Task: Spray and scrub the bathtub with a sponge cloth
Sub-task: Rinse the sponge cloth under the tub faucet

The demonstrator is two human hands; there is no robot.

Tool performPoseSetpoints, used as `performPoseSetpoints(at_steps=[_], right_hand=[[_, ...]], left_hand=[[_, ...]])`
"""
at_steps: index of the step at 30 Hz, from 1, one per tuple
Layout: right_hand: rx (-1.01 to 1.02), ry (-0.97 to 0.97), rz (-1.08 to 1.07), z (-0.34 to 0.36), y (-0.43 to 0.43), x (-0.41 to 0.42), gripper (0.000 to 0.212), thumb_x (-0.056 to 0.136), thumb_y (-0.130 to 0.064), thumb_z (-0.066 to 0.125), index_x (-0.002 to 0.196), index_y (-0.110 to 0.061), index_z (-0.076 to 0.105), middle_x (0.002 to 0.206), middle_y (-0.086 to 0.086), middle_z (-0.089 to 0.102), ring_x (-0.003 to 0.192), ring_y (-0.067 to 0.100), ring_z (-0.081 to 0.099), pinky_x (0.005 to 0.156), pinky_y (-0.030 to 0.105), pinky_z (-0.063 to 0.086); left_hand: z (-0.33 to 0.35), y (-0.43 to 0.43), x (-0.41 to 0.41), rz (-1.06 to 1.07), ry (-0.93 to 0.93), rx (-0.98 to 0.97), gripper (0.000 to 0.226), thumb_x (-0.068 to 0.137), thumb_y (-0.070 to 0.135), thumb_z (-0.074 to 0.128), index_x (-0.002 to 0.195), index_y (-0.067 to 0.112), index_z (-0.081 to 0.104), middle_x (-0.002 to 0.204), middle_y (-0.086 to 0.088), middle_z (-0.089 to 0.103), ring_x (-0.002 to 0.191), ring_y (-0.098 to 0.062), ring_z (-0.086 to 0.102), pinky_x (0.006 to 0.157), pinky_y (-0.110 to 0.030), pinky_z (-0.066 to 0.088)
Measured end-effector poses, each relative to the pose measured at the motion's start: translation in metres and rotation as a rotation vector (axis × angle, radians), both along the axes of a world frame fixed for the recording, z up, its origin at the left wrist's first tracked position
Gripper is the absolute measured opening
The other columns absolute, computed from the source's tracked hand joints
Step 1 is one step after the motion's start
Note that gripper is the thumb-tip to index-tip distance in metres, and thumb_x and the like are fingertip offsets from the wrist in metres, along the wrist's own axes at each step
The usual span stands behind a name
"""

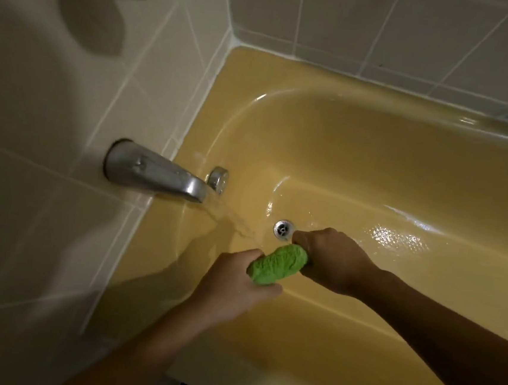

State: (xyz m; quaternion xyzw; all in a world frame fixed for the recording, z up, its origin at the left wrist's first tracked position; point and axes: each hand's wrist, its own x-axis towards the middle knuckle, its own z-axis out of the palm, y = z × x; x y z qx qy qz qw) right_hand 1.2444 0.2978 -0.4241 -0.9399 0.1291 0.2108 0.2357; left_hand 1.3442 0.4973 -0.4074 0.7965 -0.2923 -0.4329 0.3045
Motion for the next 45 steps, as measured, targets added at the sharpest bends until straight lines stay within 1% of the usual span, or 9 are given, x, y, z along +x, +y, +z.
performPoseSetpoints(at_steps=[7, 13, 16, 24, 29, 32, 38, 42, 45], right_hand=[[0.188, 0.066, -0.326, -0.005, 0.004, 0.082, 0.034, 0.095, -0.010, 0.060, 0.128, -0.010, 0.066, 0.129, 0.008, 0.069, 0.118, 0.028, 0.063, 0.101, 0.035, 0.050], [1.242, -0.017, -1.259, -0.019, 0.070, 0.143, 0.015, 0.100, -0.002, 0.058, 0.089, 0.004, 0.064, 0.078, 0.016, 0.067, 0.061, 0.024, 0.066, 0.052, 0.027, 0.057], [1.097, 0.025, -1.139, -0.035, 0.086, 0.155, 0.025, 0.103, 0.000, 0.053, 0.079, -0.002, 0.060, 0.054, 0.006, 0.056, 0.038, 0.011, 0.050, 0.036, 0.021, 0.037], [0.564, -0.048, -1.097, 0.001, 0.060, 0.149, 0.042, 0.098, -0.035, 0.055, 0.069, -0.005, 0.058, 0.064, 0.004, 0.051, 0.058, 0.021, 0.047, 0.052, 0.027, 0.035], [0.445, -0.448, -0.856, 0.108, 0.010, 0.153, 0.042, 0.100, -0.046, 0.053, 0.096, -0.007, 0.067, 0.086, 0.009, 0.070, 0.078, 0.031, 0.065, 0.072, 0.043, 0.054], [0.245, -0.755, -0.578, 0.182, -0.004, 0.163, 0.038, 0.102, -0.057, 0.048, 0.107, -0.021, 0.061, 0.098, -0.007, 0.068, 0.083, 0.007, 0.064, 0.069, 0.026, 0.052], [0.014, -0.805, 0.003, 0.232, 0.011, 0.206, 0.086, 0.090, -0.071, 0.059, 0.155, -0.020, 0.033, 0.136, 0.005, 0.059, 0.102, 0.009, 0.059, 0.083, 0.021, 0.053], [0.153, -0.815, -0.067, 0.228, 0.021, 0.223, 0.067, 0.094, -0.062, 0.061, 0.137, -0.012, 0.048, 0.106, 0.005, 0.070, 0.078, 0.012, 0.065, 0.072, 0.031, 0.058], [0.893, -0.457, -0.344, 0.244, 0.027, 0.225, 0.067, 0.099, -0.068, 0.047, 0.109, -0.004, 0.061, 0.071, 0.002, 0.054, 0.059, 0.015, 0.054, 0.059, 0.030, 0.052]], left_hand=[[0.020, 0.050, 0.029, 0.250, -0.057, 0.146, 0.027, 0.075, 0.043, 0.086, 0.084, 0.024, 0.070, 0.071, 0.001, 0.071, 0.066, -0.023, 0.069, 0.061, -0.047, 0.056], [0.000, 0.081, 0.044, 0.251, -0.069, 0.256, 0.020, 0.078, 0.039, 0.089, 0.085, 0.030, 0.072, 0.069, 0.015, 0.070, 0.068, -0.005, 0.067, 0.064, -0.028, 0.051], [-0.007, 0.089, 0.042, 0.215, -0.067, 0.273, 0.021, 0.080, 0.039, 0.088, 0.082, 0.035, 0.067, 0.072, 0.016, 0.068, 0.070, 0.003, 0.063, 0.061, -0.019, 0.044], [0.003, 0.099, 0.036, 0.324, 0.028, 0.215, 0.031, 0.068, 0.050, 0.082, 0.089, 0.030, 0.071, 0.065, 0.017, 0.068, 0.061, -0.006, 0.063, 0.062, -0.032, 0.050], [0.039, 0.089, 0.023, 0.377, 0.077, 0.102, 0.025, 0.078, 0.036, 0.089, 0.088, 0.019, 0.073, 0.055, 0.006, 0.061, 0.048, -0.009, 0.055, 0.054, -0.031, 0.045], [0.066, 0.080, 0.025, 0.392, 0.101, 0.047, 0.022, 0.080, 0.033, 0.087, 0.084, 0.018, 0.071, 0.055, -0.001, 0.062, 0.047, -0.011, 0.056, 0.050, -0.027, 0.044], [0.102, 0.071, 0.040, 0.373, 0.137, -0.010, 0.021, 0.087, 0.030, 0.083, 0.090, 0.014, 0.069, 0.058, -0.004, 0.062, 0.047, -0.013, 0.053, 0.048, -0.027, 0.044], [0.112, 0.070, 0.044, 0.379, 0.108, -0.024, 0.019, 0.086, 0.027, 0.083, 0.086, 0.015, 0.069, 0.058, -0.008, 0.063, 0.045, -0.014, 0.053, 0.047, -0.027, 0.045], [0.112, 0.070, 0.040, 0.392, 0.104, -0.022, 0.021, 0.086, 0.028, 0.084, 0.084, 0.014, 0.068, 0.057, -0.008, 0.063, 0.043, -0.013, 0.053, 0.046, -0.026, 0.045]])
